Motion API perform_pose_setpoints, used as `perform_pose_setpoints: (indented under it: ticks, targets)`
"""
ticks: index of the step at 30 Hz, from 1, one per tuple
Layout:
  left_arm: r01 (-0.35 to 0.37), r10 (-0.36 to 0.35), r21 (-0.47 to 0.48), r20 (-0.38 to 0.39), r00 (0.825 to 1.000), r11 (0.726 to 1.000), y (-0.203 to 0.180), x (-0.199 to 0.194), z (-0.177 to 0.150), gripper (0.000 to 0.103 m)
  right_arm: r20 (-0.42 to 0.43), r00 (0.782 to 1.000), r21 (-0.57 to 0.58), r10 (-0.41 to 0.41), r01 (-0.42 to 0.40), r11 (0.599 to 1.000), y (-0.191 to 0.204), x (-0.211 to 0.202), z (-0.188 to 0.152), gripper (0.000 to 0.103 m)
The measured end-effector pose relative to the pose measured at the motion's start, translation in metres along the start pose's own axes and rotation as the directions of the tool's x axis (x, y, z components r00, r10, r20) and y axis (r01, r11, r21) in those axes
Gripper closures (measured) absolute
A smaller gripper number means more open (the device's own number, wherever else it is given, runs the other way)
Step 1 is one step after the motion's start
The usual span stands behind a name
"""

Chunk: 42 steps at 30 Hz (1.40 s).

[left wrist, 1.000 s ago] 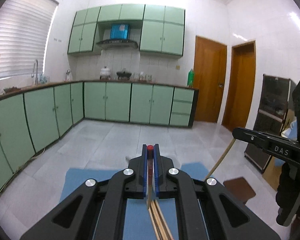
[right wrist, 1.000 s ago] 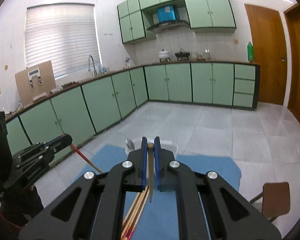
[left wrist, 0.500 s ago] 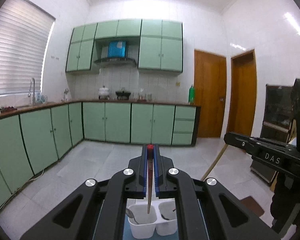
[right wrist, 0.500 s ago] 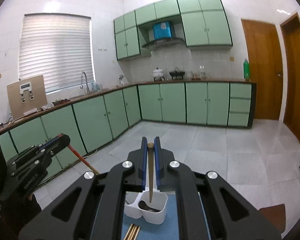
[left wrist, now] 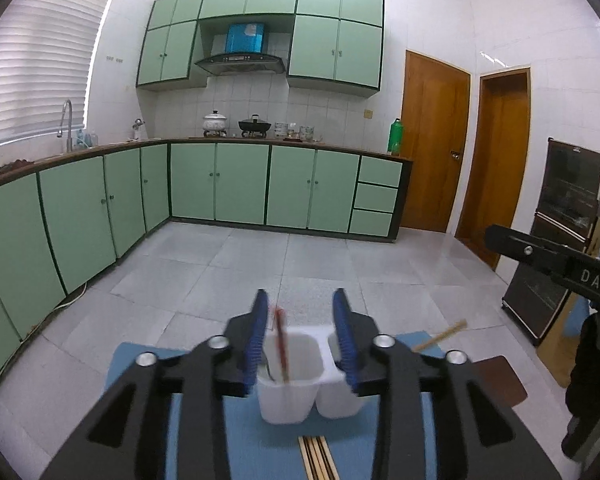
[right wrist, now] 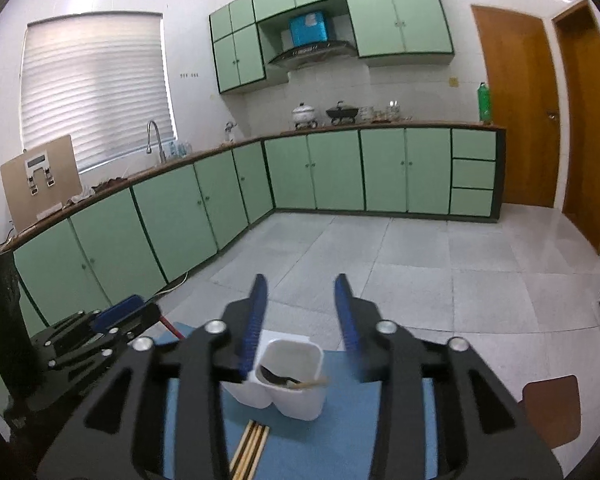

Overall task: Organize utensils
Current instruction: 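Lift both chopsticks and drop them into the white holder, then move both open grippers back over the remaining chopsticks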

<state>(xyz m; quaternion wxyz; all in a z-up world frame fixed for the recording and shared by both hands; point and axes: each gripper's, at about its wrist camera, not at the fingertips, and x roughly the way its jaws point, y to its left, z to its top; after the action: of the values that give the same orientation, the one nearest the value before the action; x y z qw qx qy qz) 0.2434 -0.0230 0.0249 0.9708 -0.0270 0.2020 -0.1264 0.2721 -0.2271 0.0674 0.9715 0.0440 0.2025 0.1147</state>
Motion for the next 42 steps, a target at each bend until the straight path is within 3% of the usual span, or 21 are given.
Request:
perform_pose_setpoints:
  ticks: [5,10,16,20,35,42]
  targets:
    - [0.000,0.000,0.017,-0.038,0.999,1.000,0.002,-0.033,-0.038,0.053,-0.010,1.000,0.001,-0.027,0.027,1.000,0.000,-0.034,-0.052,0.037]
    - [-0.016,0.016,0.000,-0.131,0.991,1.000,0.006,-0.047,-0.091,0.052,-0.078,0.995,0.016,-0.055,0.057,0.998,0.012,-0.052,-0.119,0.029]
    - [-0.049,0.047,-0.002,-0.245,0.968,0.999,0.007,-0.051,-0.153,0.052,-0.196,0.979,0.052,-0.058,0.069,0.996,0.029,-0.050,-0.188,0.028]
    - [-0.061,0.055,-0.011,-0.312,0.948,0.998,0.010,-0.052,-0.184,0.052,-0.259,0.964,0.062,-0.059,0.078,0.995,0.040,-0.044,-0.217,0.028]
    - [-0.099,0.086,-0.009,-0.421,0.903,0.995,0.016,-0.048,-0.221,0.052,-0.414,0.910,0.003,-0.028,0.032,0.999,0.081,-0.034,-0.266,0.035]
    - [-0.104,0.085,-0.019,-0.435,0.896,0.994,0.018,-0.046,-0.224,0.052,-0.450,0.893,-0.024,-0.016,0.006,1.000,0.091,-0.030,-0.272,0.041]
